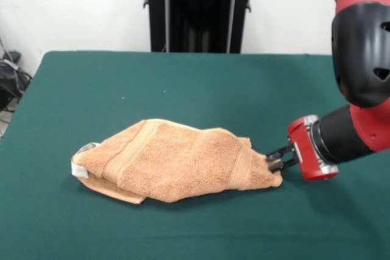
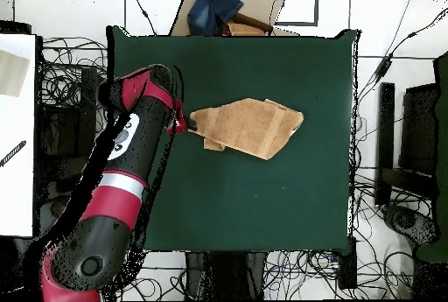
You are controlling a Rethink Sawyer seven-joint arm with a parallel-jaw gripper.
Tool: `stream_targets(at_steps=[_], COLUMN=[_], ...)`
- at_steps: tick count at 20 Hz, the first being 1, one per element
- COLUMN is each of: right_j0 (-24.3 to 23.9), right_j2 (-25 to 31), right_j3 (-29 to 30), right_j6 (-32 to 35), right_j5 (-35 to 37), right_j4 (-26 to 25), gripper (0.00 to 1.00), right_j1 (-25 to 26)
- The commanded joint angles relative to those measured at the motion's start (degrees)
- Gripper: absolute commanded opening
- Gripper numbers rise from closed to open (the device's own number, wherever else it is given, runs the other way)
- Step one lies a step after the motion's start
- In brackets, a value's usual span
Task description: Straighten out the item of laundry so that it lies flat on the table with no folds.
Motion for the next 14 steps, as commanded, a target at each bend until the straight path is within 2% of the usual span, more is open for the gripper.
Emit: stream_targets(at_steps=[1, 14], right_j0=[-1.8, -1.0], right_j2=[2.4, 2.6], right_j3=[1.6, 1.2], right_j6=[10.5, 11.7], right_j5=[-7.5, -8.4], right_j4=[-1.6, -2.1], gripper=[1.0, 1.0], right_j1=[3.7, 4.7])
